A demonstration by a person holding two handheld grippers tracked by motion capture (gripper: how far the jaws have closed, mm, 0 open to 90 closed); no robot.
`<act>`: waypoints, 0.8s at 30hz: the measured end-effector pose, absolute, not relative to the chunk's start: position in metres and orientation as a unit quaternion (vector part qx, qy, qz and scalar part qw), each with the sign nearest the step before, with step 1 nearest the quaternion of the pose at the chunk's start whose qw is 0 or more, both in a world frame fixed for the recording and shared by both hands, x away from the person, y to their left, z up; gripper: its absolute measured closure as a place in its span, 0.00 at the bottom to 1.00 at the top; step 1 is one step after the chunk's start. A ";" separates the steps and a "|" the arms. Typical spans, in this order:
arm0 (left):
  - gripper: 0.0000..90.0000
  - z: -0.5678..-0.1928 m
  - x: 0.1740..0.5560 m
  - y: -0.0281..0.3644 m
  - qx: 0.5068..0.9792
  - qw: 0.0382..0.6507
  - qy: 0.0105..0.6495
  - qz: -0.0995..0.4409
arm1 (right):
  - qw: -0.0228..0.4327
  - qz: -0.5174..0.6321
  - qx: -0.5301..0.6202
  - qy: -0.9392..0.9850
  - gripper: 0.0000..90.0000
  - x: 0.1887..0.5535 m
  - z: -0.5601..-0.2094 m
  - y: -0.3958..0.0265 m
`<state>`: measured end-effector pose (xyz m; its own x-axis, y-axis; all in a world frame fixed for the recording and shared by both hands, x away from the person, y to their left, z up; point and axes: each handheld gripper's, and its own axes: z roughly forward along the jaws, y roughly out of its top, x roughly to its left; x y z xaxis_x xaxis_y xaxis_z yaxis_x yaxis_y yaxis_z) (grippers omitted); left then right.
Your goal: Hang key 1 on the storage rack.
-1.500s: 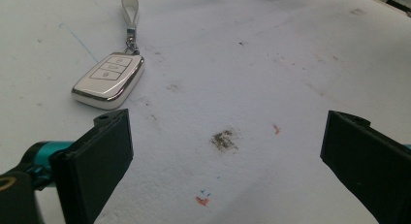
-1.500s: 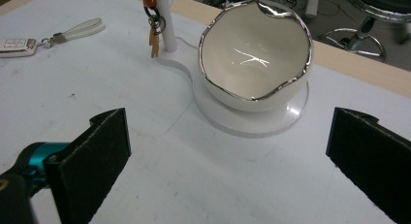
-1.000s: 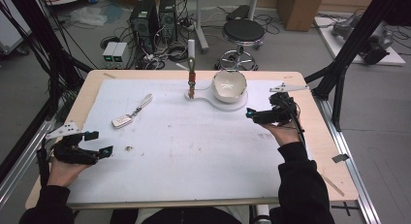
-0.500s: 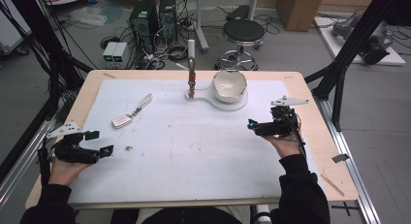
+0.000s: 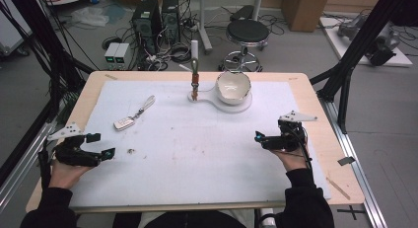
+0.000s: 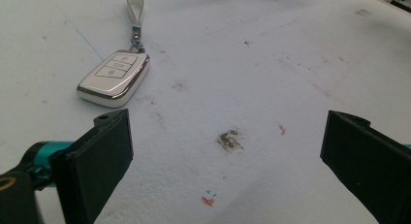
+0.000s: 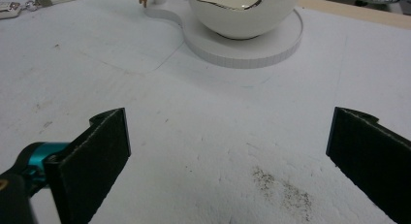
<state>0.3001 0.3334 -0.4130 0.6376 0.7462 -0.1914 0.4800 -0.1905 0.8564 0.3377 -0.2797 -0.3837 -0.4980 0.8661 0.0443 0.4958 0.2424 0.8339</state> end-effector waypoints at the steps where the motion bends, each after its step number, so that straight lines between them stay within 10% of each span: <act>1: 0.06 -0.413 0.300 0.333 0.760 0.491 0.403 0.135 | 0.218 0.420 0.452 0.756 0.01 0.337 -0.385 -0.280; 24: 0.06 -0.414 0.300 0.331 0.766 0.484 0.401 0.133 | 0.212 0.401 0.456 0.765 0.01 0.327 -0.418 -0.281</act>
<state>0.3002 0.3306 -0.4142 0.6427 0.7436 -0.1843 0.4856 -0.2093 0.8487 0.3265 -0.2810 -0.4183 -0.4936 0.8687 0.0412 0.5281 0.2617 0.8079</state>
